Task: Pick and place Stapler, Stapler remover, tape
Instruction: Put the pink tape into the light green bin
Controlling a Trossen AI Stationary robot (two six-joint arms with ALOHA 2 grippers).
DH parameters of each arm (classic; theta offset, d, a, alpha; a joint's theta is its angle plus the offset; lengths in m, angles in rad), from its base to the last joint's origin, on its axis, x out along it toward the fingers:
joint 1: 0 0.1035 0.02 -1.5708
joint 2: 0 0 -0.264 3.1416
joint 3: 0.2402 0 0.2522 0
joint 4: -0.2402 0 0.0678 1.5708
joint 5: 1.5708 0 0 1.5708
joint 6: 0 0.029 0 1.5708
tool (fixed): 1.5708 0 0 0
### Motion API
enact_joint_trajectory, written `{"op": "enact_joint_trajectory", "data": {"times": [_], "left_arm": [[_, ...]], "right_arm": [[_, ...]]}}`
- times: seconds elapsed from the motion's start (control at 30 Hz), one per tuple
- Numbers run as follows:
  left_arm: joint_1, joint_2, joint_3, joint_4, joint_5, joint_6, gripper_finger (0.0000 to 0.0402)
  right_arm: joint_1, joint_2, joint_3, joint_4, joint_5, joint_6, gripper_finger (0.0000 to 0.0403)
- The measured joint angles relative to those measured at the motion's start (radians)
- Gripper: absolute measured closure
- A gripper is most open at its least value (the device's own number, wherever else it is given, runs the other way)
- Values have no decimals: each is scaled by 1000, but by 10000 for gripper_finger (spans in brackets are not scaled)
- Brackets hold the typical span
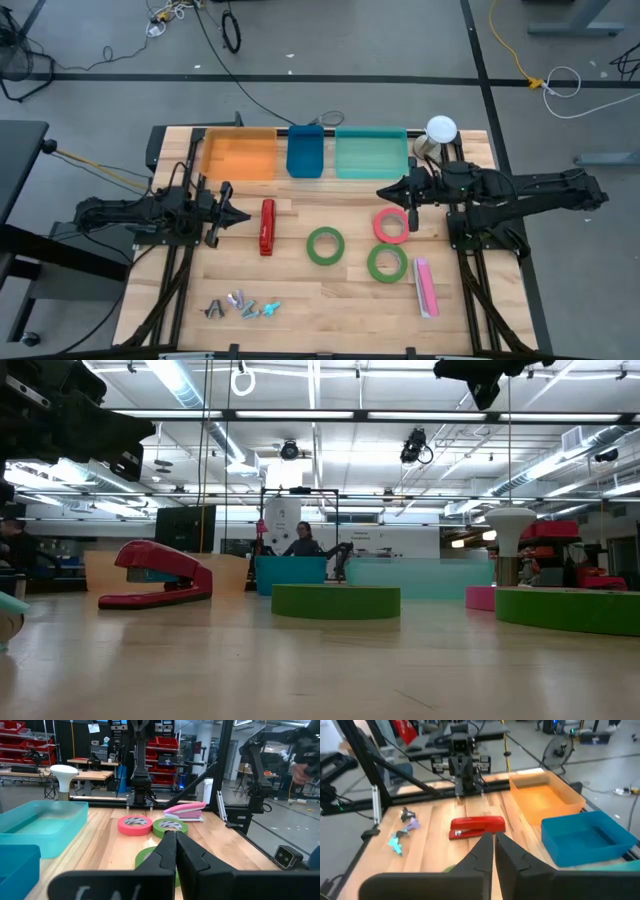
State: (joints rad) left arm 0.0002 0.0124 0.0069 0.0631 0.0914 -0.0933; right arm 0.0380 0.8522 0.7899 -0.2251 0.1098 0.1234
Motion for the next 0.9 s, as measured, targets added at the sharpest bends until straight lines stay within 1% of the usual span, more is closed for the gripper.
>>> {"op": "enact_joint_trajectory", "data": {"times": [0.2, 0.43, 0.67, 0.8, 0.9], "left_arm": [[0, 0, 0, 0, 0, 1, 399], [0, 0, 0, 0, 0, 0, 399], [0, 0, 0, 0, 0, 0, 399], [0, 0, 0, 0, 0, 0, 399], [0, 0, 0, 0, 0, 1, 399]], "right_arm": [[-11, 67, 98, -160, 6, 0, 380], [-35, 144, 104, -332, 2, 29, 380], [-38, 229, 104, -450, -64, 29, 379], [-38, 279, 104, -478, -68, 54, 363], [-38, 316, 104, -499, -75, 53, 334]]}}
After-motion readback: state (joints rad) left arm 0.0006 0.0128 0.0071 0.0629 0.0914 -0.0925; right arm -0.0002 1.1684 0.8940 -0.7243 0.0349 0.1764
